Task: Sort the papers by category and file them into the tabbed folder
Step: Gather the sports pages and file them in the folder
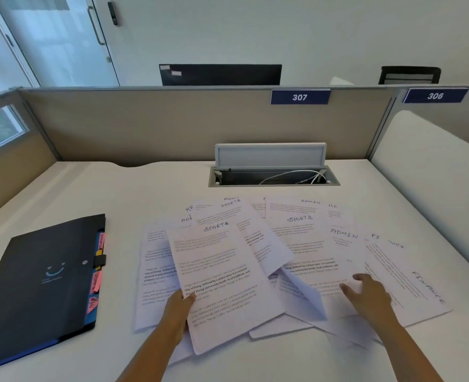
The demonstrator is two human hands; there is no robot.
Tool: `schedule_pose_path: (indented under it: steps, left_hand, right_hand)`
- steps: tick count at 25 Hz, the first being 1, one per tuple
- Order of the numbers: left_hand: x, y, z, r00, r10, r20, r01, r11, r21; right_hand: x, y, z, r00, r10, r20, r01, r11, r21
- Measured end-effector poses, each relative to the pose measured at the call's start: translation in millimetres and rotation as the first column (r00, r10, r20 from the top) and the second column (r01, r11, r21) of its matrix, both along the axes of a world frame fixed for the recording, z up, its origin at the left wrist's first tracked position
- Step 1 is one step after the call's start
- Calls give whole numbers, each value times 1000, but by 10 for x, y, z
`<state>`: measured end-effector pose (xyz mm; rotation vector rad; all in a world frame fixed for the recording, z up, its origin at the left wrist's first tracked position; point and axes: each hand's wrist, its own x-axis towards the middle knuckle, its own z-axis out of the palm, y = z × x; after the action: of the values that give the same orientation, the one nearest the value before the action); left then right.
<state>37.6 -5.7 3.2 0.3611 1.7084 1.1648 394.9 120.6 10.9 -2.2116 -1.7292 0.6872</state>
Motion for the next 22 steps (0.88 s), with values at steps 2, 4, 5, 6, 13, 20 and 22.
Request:
schedule_pose_path:
  steps: [2,4,5,6,13,20,22]
  left_hand:
    - [-32,-41,-32,999,-10,47,11,1000,-16]
    - [-60,-62,-34,996,-13,92,12,1000,8]
    - [-65,-70,-28,994,-15,105,12,1000,22]
    - [-65,-74,-29,994,-13,107,10,1000,29]
    - [-39,-67,-84,1000,5,26,-5,1000,15]
    - [-43,-72,-85,999,-10,32,9,999,33]
    - [-47,-70,-90,999,-12,34,11,999,39]
  right_hand:
    - [8,-46,-8,994,-48,103,48,999,1]
    - [12,-71,-2,985,-96,142,97,995,4]
    - [13,-79,1,983,-116,142,115,993,15]
    - [18,-82,-16,984,-135,115,132,990,40]
    - [120,-118,-45,963,-168,-212,194,975,107]
    - [156,-159,457,908,-218,-358,338,886,318]
    - [128,-172,613,896,-215,-390,374,838,398]
